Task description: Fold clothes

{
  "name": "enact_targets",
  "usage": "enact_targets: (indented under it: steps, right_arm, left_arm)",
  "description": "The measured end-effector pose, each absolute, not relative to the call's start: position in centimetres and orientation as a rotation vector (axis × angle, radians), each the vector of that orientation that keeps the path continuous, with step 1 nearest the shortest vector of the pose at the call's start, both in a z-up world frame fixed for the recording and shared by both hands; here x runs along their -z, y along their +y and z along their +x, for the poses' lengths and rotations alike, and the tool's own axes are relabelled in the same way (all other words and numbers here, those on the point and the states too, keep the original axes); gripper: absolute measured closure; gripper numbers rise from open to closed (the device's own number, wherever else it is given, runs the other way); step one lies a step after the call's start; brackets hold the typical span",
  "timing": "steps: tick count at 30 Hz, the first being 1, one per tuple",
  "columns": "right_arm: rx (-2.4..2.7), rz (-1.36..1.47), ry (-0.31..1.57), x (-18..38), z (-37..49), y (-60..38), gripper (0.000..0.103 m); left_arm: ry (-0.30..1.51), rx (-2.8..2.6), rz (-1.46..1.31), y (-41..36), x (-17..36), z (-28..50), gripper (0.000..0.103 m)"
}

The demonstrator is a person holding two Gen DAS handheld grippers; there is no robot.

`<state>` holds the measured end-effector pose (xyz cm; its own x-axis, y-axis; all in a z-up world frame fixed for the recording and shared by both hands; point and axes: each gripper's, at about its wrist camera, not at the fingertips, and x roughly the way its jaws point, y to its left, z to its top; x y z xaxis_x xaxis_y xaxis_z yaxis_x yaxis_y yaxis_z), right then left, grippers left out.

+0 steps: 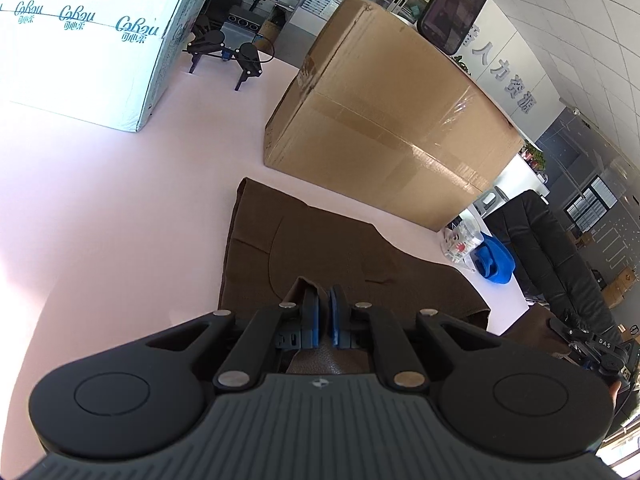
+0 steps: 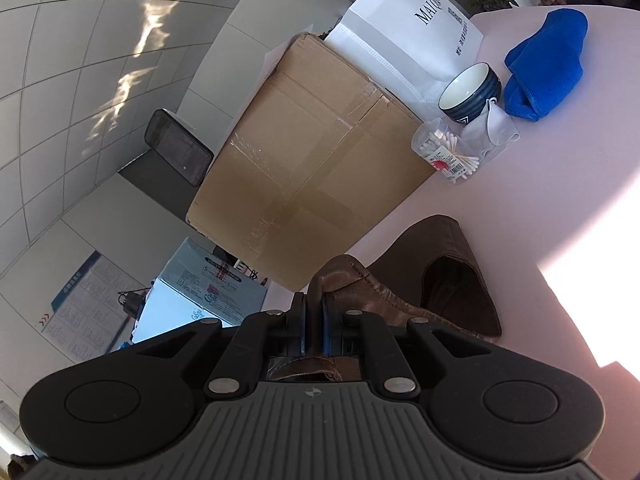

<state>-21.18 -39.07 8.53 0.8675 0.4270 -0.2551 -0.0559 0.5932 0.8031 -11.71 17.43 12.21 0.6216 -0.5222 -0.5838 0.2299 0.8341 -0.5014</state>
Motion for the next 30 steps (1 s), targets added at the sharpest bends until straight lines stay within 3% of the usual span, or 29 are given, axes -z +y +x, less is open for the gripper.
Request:
enact_targets:
  steps: [10, 17, 21, 23, 24, 25, 27, 30]
  right_arm:
    - [-0.180, 0.887, 0.523, -8.2, -10.4, -38.8, 0.096]
    - [-0.031, 0.848, 0.567, -5.0, -5.9, -38.6, 0.096]
    - [0.022, 0.876, 0.625, -2.5, -4.9, -39.0, 0.087]
    - [0.022, 0.905, 0.634, -1.7, -4.9, -39.3, 0.072]
    - [0.015, 0.927, 0.630, -1.4, -5.1, -39.5, 0.064]
    - [0.007, 0.943, 0.624, -1.3, -5.0, -39.7, 0.063]
    - [-0.019, 0.975, 0.586, -1.5, -5.6, -40.3, 0.053]
    - [-0.039, 0.997, 0.501, -2.3, -7.1, -41.5, 0.035]
  left_arm:
    - [0.774, 0.253, -0.292, 13.5, -11.5, -1.5, 0.098]
    - [0.804, 0.152, -0.250, 11.9, -8.2, 3.5, 0.097]
    - [0.846, 0.099, -0.201, 11.1, -5.7, 5.0, 0.093]
    - [0.850, 0.095, -0.217, 11.4, -5.0, 5.2, 0.088]
    - [0.851, 0.096, -0.230, 11.8, -4.9, 5.1, 0.077]
    - [0.851, 0.096, -0.248, 12.3, -4.9, 5.0, 0.058]
    - [0.839, 0.101, -0.275, 13.3, -5.0, 4.6, 0.034]
    - [0.812, 0.128, -0.289, 14.8, -5.5, 3.6, 0.033]
